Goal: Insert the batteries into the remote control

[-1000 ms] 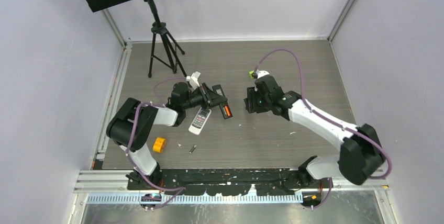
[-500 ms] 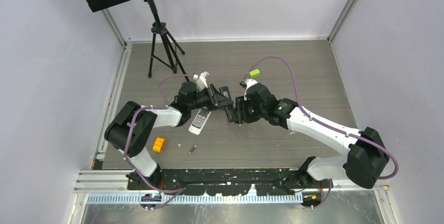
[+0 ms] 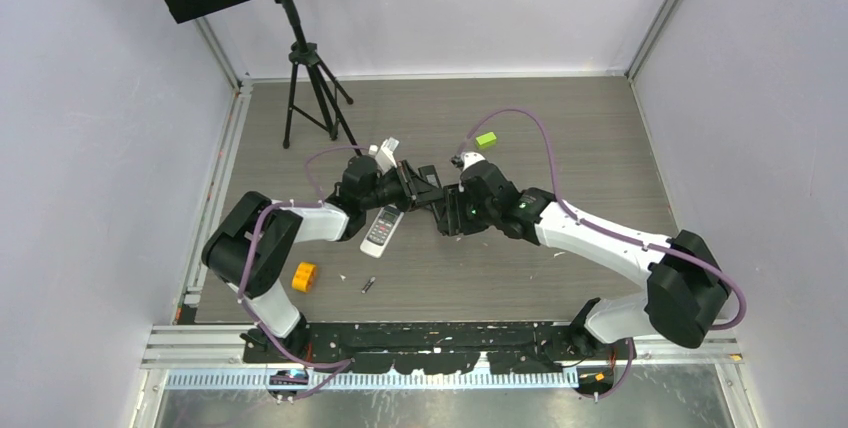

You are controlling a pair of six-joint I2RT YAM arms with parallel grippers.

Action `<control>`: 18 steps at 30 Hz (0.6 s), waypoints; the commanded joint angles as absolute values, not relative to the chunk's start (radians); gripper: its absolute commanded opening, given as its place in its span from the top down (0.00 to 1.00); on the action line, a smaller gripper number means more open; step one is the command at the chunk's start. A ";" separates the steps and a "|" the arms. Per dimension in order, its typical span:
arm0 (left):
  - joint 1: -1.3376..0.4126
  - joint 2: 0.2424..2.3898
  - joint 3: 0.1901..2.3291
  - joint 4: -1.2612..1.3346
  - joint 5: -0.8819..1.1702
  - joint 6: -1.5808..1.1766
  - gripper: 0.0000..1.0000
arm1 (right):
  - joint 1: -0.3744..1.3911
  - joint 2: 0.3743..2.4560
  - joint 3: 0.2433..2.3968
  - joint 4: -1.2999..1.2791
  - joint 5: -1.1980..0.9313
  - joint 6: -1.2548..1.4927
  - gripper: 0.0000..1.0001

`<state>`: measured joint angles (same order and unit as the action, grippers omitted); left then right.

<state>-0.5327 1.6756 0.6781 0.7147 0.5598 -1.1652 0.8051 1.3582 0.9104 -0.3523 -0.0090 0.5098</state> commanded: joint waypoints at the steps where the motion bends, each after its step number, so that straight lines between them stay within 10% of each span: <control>1: -0.538 1.674 0.709 0.793 0.579 -1.213 1.00 | 0.810 1.388 0.939 -0.281 0.034 0.525 0.66; 18: -0.542 1.665 0.709 0.795 0.647 -1.271 1.00 | 0.810 1.468 0.982 -0.311 0.077 0.560 0.58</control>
